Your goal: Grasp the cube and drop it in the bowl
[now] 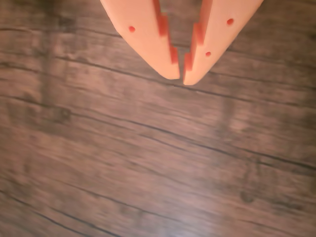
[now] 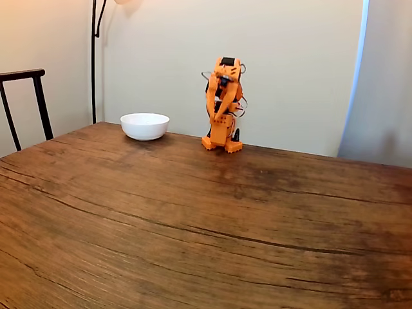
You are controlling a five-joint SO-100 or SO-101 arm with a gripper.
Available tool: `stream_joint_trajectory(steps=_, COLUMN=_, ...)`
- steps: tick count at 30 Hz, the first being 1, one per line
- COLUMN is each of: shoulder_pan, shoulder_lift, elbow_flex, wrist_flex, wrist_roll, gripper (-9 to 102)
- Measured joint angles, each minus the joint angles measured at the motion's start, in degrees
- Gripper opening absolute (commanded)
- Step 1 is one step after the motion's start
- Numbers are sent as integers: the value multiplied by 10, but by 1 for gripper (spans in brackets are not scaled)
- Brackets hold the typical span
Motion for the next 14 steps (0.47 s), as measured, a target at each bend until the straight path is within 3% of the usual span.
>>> stream_joint_trajectory(steps=6, shoulder_pan=-15, shoulder_lift=1, elbow_flex=90, wrist_flex=-76, wrist_roll=-11, gripper=-1)
stream_joint_trajectory(steps=14, shoulder_pan=-13, shoulder_lift=2, elbow_flex=185, wrist_flex=-88, wrist_roll=-54, gripper=-1)
